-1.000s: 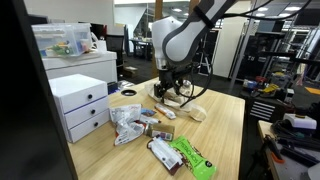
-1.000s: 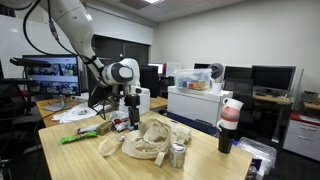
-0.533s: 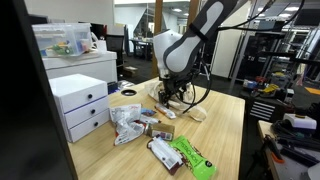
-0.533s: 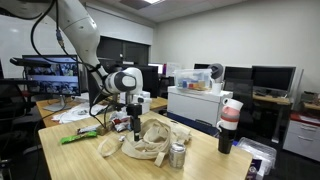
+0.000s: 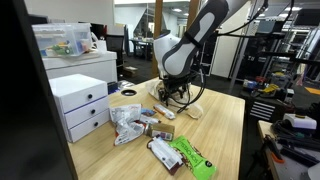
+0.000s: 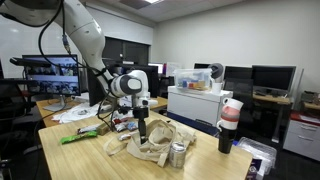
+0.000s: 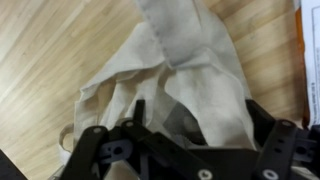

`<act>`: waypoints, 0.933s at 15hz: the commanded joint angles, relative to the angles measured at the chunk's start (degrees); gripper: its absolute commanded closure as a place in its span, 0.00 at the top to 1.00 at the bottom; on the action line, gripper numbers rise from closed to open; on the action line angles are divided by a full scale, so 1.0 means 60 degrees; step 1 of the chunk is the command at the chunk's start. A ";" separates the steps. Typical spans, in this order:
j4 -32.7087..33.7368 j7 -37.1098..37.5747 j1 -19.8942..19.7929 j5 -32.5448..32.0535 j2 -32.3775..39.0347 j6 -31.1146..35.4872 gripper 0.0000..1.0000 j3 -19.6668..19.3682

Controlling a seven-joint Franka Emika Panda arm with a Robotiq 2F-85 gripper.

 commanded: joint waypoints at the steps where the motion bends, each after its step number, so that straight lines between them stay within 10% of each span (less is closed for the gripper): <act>1: 0.0077 0.0679 0.0208 -0.0154 0.0203 0.0576 0.91 -0.0346; 2: 0.0091 0.0721 0.0236 -0.0155 0.0228 0.0617 0.68 -0.0363; 14: -0.0296 -0.0514 0.0426 -0.0255 -0.0313 0.0157 0.00 0.0015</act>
